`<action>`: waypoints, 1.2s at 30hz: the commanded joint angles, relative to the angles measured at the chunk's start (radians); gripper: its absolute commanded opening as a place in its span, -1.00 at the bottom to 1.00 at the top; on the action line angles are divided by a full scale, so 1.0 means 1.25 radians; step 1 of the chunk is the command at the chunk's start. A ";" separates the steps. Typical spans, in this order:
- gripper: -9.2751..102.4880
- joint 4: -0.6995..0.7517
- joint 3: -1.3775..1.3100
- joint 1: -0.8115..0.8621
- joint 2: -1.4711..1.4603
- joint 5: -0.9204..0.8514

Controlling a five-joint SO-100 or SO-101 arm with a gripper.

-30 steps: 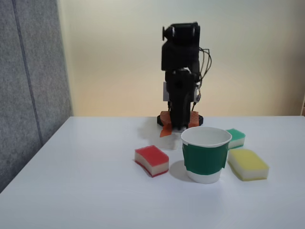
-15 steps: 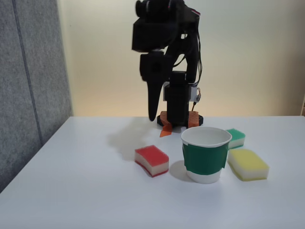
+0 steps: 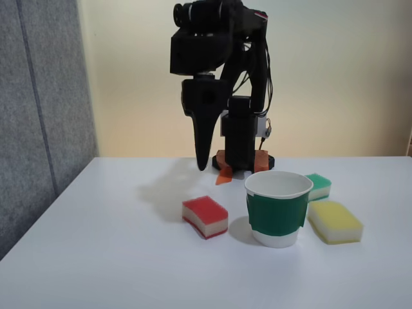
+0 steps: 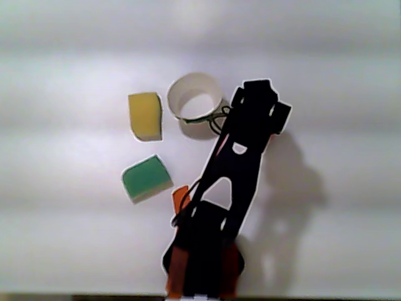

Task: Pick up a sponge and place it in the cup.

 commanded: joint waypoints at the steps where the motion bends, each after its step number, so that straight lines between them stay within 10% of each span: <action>1: -0.83 0.011 0.054 0.002 0.077 0.125; 13: -0.83 -0.079 0.147 0.048 0.114 0.671; 26: -0.76 -0.156 0.047 0.013 -0.042 0.839; 36: -0.27 -0.194 -0.020 -0.043 -0.120 0.909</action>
